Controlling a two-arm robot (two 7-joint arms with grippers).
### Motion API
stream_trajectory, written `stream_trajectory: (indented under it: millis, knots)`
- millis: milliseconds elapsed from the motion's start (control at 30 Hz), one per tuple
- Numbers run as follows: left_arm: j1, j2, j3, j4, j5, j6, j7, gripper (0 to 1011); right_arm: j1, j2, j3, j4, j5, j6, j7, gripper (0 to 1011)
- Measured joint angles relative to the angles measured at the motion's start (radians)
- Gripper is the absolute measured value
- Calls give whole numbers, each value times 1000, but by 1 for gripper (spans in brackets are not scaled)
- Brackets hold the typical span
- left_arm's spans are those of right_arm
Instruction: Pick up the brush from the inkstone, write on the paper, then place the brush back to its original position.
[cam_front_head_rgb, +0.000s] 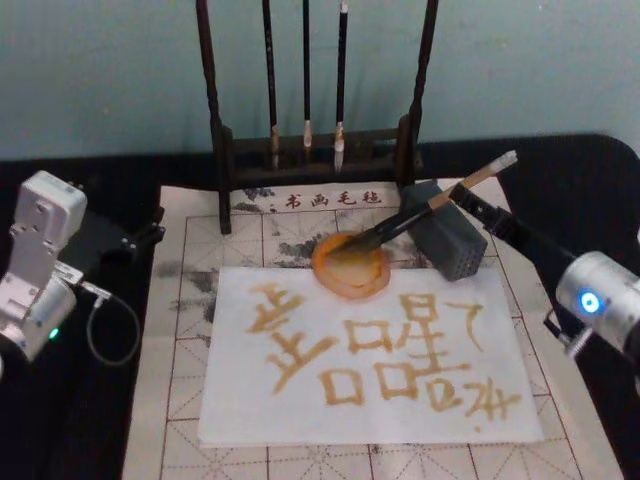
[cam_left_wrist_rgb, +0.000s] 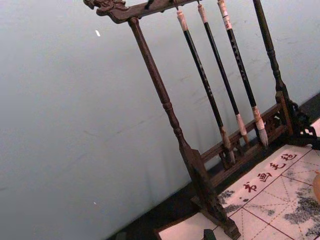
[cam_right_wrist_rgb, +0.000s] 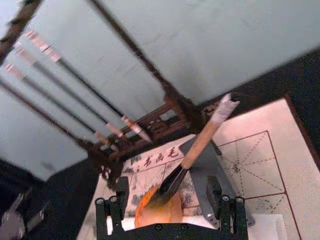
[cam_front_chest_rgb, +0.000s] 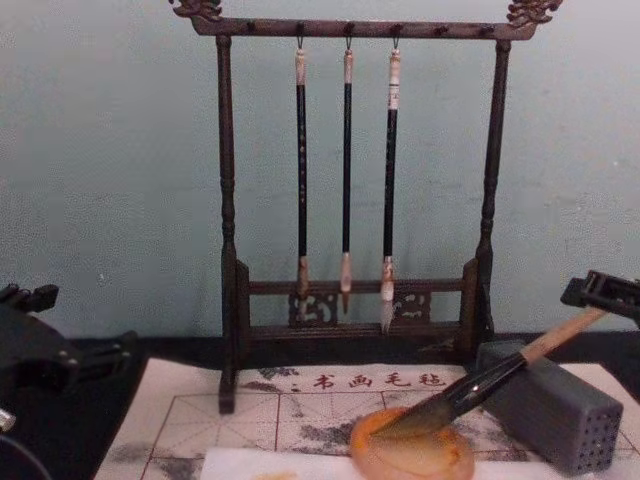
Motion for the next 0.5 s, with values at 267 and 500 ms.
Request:
stream_trajectory:
  millis: [267, 500]
  knots:
    - [0, 0, 0, 0, 0, 0, 0, 1001, -53, 89, -58, -44, -184, -97, 128, 1002]
    - [0, 0, 0, 0, 0, 0, 0, 1001, -61, 122, -106, -36, -354, -155, 174, 1003]
